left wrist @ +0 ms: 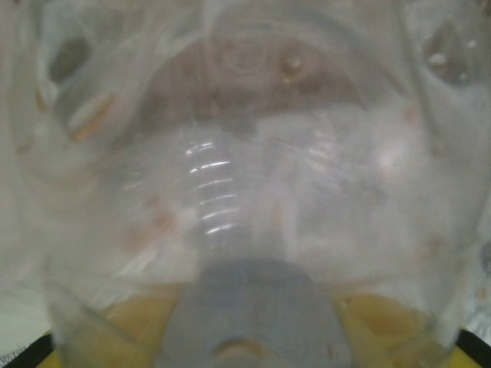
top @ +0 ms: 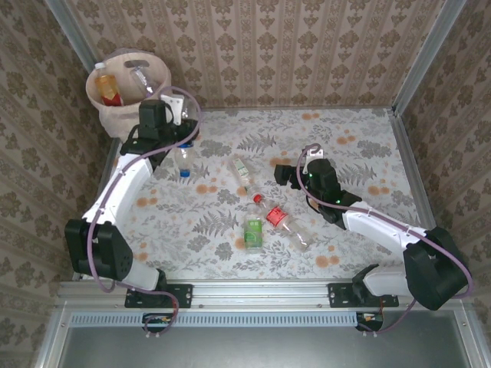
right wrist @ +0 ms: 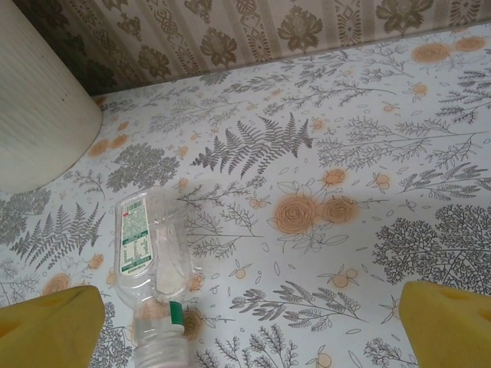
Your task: Put the plastic bottles in the bin
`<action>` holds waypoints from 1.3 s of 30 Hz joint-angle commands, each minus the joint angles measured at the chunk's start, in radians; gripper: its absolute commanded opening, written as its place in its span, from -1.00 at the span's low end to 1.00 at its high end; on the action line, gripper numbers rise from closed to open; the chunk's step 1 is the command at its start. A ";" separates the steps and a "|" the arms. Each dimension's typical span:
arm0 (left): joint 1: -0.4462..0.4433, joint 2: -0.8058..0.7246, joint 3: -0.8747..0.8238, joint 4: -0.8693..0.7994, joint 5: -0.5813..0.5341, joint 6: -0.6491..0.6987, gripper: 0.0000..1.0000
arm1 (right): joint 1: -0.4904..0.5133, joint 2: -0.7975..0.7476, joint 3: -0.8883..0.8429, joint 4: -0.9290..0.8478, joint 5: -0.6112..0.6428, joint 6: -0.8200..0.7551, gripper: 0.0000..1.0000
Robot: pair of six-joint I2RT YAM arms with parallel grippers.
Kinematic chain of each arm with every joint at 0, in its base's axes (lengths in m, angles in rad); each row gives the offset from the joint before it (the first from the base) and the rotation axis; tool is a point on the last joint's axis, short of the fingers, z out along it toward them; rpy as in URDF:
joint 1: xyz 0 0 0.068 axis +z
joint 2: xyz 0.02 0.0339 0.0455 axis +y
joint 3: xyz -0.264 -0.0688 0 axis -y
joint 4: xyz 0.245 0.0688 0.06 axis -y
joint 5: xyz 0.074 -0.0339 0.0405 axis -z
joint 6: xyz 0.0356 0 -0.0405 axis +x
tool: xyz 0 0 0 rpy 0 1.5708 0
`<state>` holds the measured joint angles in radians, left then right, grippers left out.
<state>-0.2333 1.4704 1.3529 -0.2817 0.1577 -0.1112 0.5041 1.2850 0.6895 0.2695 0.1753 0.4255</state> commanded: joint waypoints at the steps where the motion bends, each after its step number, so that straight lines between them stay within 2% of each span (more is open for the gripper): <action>1: 0.006 -0.009 0.084 0.047 -0.091 -0.115 -0.55 | 0.001 -0.008 0.024 0.027 -0.012 0.000 1.00; 10: 0.041 0.050 0.306 -0.001 -0.175 -0.157 -0.54 | 0.000 -0.047 0.001 0.025 0.003 -0.008 1.00; 15: 0.059 0.068 0.400 0.035 -0.257 -0.129 -0.54 | 0.001 -0.057 -0.004 0.025 0.007 -0.008 1.00; 19: 0.077 0.066 0.430 0.137 -0.285 -0.108 -0.53 | 0.001 -0.059 -0.005 0.025 0.009 -0.009 1.00; 22: 0.078 0.077 0.448 0.222 -0.285 -0.032 -0.46 | 0.001 -0.056 -0.003 0.030 0.008 -0.006 1.00; 29: 0.131 0.189 0.612 0.160 -0.353 -0.002 -0.46 | 0.001 -0.064 -0.003 0.025 0.007 0.002 1.00; 31: 0.160 0.231 0.663 0.138 -0.345 -0.013 -0.46 | 0.001 -0.071 -0.004 0.020 0.008 0.001 1.00; 34: 0.220 0.318 0.775 0.074 -0.246 -0.050 -0.43 | 0.001 -0.086 -0.008 0.009 0.014 -0.002 1.00; 39: 0.293 0.493 1.021 -0.125 -0.161 -0.114 -0.45 | 0.001 -0.109 -0.017 -0.003 0.025 0.001 1.00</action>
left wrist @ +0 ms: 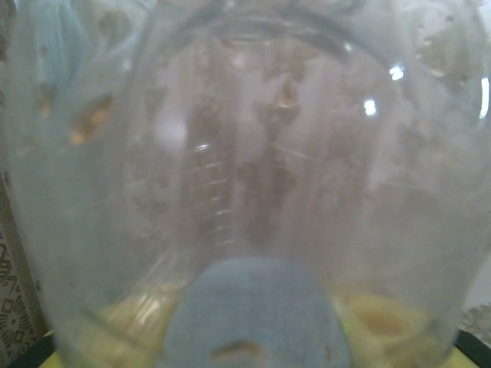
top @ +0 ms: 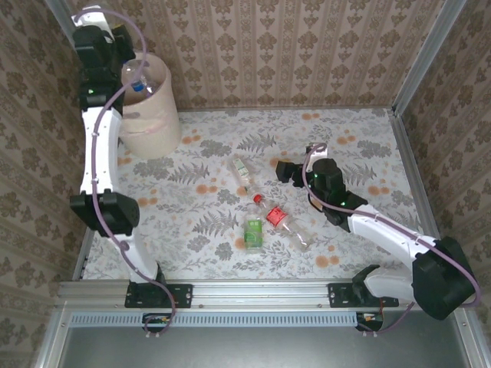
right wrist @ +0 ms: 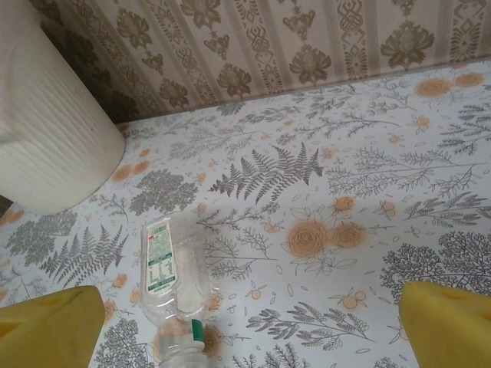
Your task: Put the plastic bottles in the bin
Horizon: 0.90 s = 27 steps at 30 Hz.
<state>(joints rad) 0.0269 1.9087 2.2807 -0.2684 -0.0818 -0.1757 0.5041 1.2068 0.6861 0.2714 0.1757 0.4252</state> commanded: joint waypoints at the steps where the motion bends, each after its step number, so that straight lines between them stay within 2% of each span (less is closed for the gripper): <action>1: 0.047 0.082 0.122 -0.163 0.097 -0.064 -0.44 | 0.001 -0.037 -0.016 -0.006 0.028 0.003 1.00; 11: 0.105 0.227 0.207 -0.253 0.176 -0.126 -0.44 | 0.001 -0.092 -0.038 -0.031 0.054 0.001 1.00; 18: 0.105 0.292 0.207 -0.340 0.157 -0.181 -0.42 | 0.001 -0.090 -0.038 -0.032 0.059 -0.007 1.00; 19: 0.105 0.299 0.210 -0.355 0.139 -0.193 -0.34 | 0.001 -0.089 -0.035 -0.032 0.057 -0.010 1.00; 21: 0.108 0.305 0.217 -0.374 0.126 -0.216 -0.03 | 0.001 -0.084 -0.033 -0.032 0.058 -0.012 1.00; 24: 0.115 0.308 0.263 -0.389 0.169 -0.236 0.41 | 0.001 -0.078 -0.027 -0.033 0.061 -0.021 1.00; 27: 0.120 0.295 0.306 -0.374 0.233 -0.250 0.59 | 0.001 -0.072 -0.022 -0.033 0.059 -0.024 1.00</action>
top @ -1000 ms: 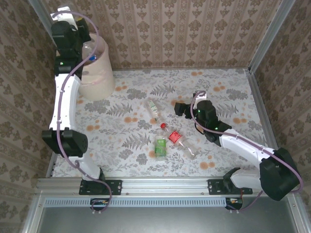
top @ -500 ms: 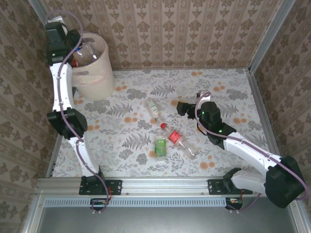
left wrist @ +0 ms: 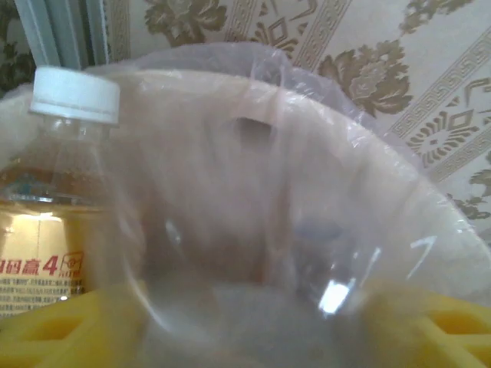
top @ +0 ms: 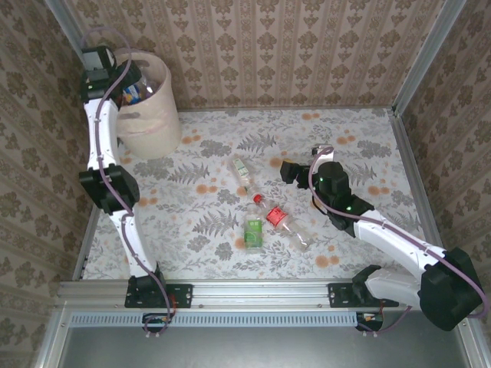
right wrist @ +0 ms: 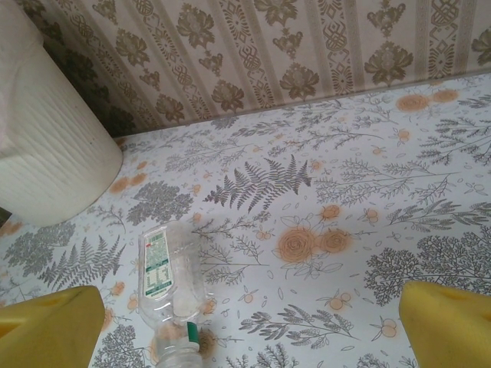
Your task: Put the plastic bottles in the bin
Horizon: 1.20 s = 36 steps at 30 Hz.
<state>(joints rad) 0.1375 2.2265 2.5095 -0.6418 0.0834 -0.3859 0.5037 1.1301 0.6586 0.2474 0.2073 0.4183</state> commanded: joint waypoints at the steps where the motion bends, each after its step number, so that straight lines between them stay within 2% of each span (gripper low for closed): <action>1: 0.011 -0.031 0.077 0.014 0.085 -0.040 0.62 | 0.002 0.006 0.005 -0.007 0.028 -0.018 1.00; 4: 0.010 -0.058 0.075 0.029 0.119 -0.031 0.66 | 0.001 0.014 -0.004 0.006 0.026 -0.010 1.00; 7: 0.008 -0.077 0.047 0.055 0.146 -0.022 0.59 | 0.001 0.019 -0.019 0.021 0.026 -0.001 1.00; 15: 0.006 -0.023 0.032 0.044 0.158 -0.021 0.06 | 0.001 0.004 -0.025 0.012 0.030 -0.013 1.00; 21: 0.007 0.038 0.028 0.013 0.112 -0.004 -0.17 | 0.001 -0.010 -0.036 0.004 0.034 -0.002 1.00; 32: 0.005 -0.005 -0.204 0.002 -0.025 -0.022 -0.38 | 0.001 -0.016 -0.045 0.001 0.043 0.001 1.00; 36: 0.011 0.017 -0.165 -0.042 -0.058 -0.036 -0.34 | 0.001 -0.010 -0.045 0.005 0.039 0.001 1.00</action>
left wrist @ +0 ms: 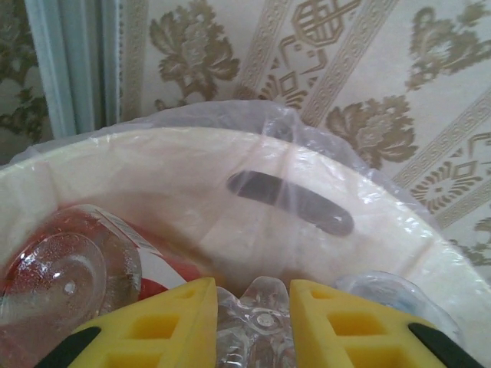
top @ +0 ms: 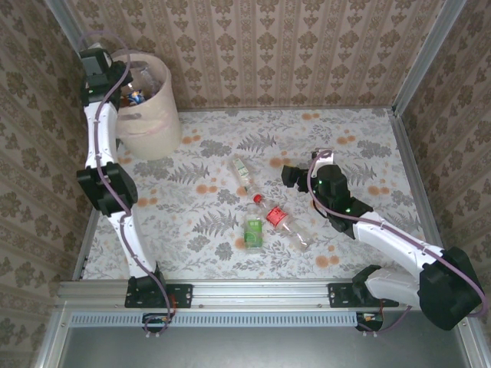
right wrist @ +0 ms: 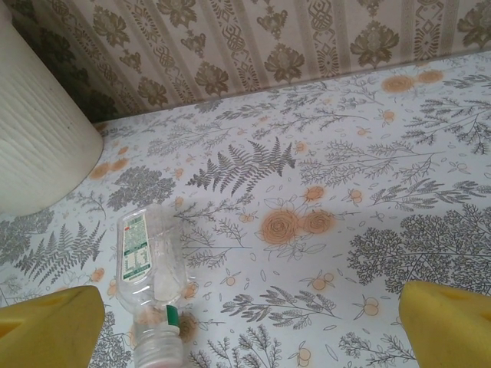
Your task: Put the plastic bottles in the bin
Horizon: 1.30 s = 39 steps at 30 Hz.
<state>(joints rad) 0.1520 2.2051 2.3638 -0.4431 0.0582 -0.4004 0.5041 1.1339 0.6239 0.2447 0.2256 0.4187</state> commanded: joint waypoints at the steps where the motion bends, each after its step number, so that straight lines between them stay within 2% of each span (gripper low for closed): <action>1: -0.001 0.051 0.007 -0.259 -0.029 -0.024 -0.30 | 0.001 -0.014 -0.012 0.007 0.020 0.002 1.00; 6: -0.007 0.053 0.122 -0.280 0.021 -0.007 0.01 | 0.001 -0.020 -0.017 0.004 0.023 0.002 1.00; 12: -0.031 -0.046 0.112 -0.241 0.060 0.007 0.24 | 0.001 -0.015 -0.021 -0.008 0.027 0.015 1.00; 15: -0.075 -0.129 0.039 -0.212 0.041 0.057 0.50 | 0.001 -0.011 -0.021 -0.021 0.032 0.030 1.00; 18: -0.140 -0.233 -0.092 -0.160 -0.023 0.123 0.74 | 0.001 0.003 -0.008 -0.043 0.023 0.031 1.00; 24: -0.249 -0.377 -0.300 -0.073 -0.089 0.153 1.00 | 0.007 0.051 0.032 -0.086 0.009 0.023 1.00; 32: -0.432 -0.539 -0.553 0.042 -0.282 0.159 1.00 | 0.017 0.091 0.056 -0.111 -0.002 0.021 1.00; 35: -0.505 -0.577 -0.646 0.071 -0.349 0.114 1.00 | 0.022 0.102 0.060 -0.114 0.004 0.022 1.00; 39: -0.579 -0.586 -0.725 0.070 -0.373 0.009 1.00 | 0.021 0.113 0.063 -0.116 0.020 0.025 1.00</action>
<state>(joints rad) -0.3973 1.6478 1.6768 -0.4046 -0.2405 -0.3046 0.5182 1.2339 0.6544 0.1482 0.2295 0.4343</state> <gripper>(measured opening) 0.999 0.999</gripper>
